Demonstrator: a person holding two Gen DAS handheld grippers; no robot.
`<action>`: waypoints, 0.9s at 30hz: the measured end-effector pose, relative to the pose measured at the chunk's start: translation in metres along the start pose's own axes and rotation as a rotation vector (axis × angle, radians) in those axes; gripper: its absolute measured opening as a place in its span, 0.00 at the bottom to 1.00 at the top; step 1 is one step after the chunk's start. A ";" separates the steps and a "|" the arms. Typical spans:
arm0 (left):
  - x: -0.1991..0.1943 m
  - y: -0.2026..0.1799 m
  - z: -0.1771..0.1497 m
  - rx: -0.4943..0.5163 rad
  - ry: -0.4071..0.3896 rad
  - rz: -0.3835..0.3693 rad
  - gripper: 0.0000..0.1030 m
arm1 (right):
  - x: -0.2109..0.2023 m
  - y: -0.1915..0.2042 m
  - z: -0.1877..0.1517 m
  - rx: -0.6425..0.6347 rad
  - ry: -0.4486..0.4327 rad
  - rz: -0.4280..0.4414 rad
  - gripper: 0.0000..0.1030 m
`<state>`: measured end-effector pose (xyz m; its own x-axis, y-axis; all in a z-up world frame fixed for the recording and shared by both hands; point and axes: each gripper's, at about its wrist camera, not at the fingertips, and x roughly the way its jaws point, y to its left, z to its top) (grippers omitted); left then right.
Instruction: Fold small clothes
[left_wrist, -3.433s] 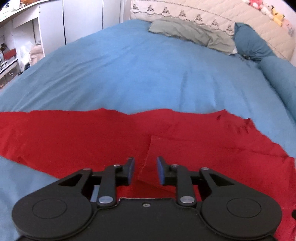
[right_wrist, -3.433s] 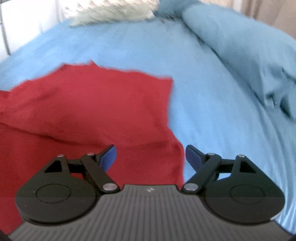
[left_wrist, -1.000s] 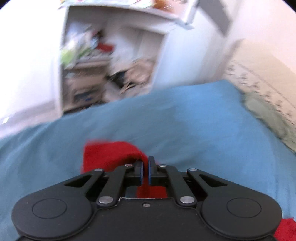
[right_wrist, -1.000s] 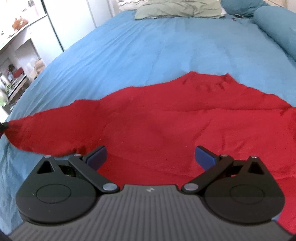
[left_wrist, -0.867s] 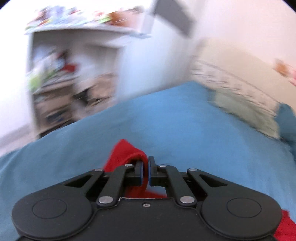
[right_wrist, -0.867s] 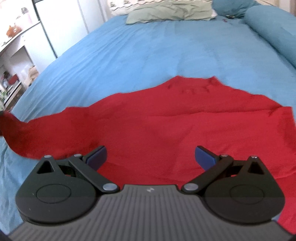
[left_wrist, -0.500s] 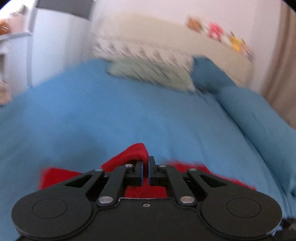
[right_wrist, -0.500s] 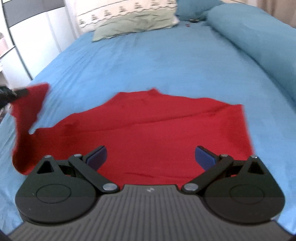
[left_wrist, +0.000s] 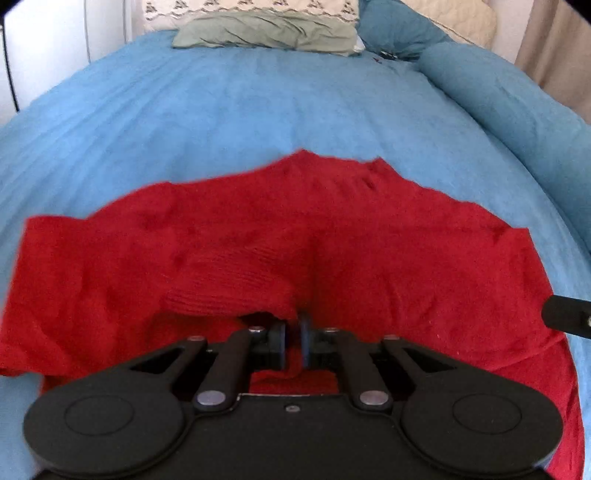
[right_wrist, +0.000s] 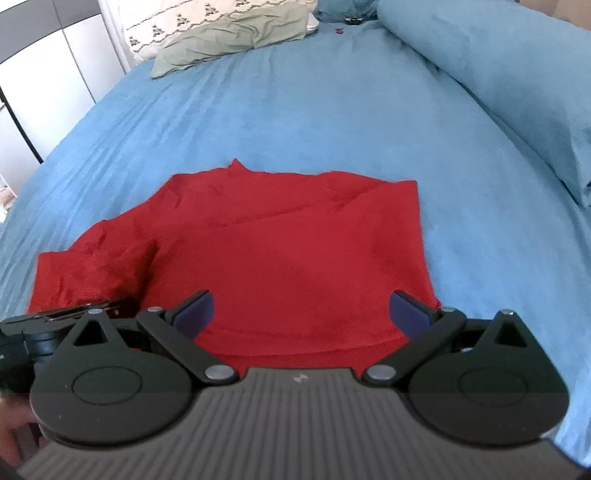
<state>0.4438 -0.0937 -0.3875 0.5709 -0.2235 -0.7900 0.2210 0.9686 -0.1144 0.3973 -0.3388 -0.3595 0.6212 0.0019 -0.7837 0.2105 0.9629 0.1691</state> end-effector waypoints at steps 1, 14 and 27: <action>-0.007 0.005 0.000 -0.007 -0.006 0.011 0.57 | -0.001 0.002 0.002 0.001 -0.001 0.015 1.00; -0.069 0.106 -0.019 -0.097 -0.033 0.207 0.93 | 0.011 0.109 0.014 -0.269 0.042 0.206 1.00; -0.074 0.151 -0.051 -0.181 0.020 0.218 0.93 | 0.088 0.203 -0.022 -0.483 0.081 0.074 0.68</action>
<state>0.3946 0.0750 -0.3766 0.5735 -0.0073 -0.8192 -0.0512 0.9977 -0.0448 0.4783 -0.1372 -0.4074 0.5563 0.0770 -0.8274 -0.2175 0.9745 -0.0555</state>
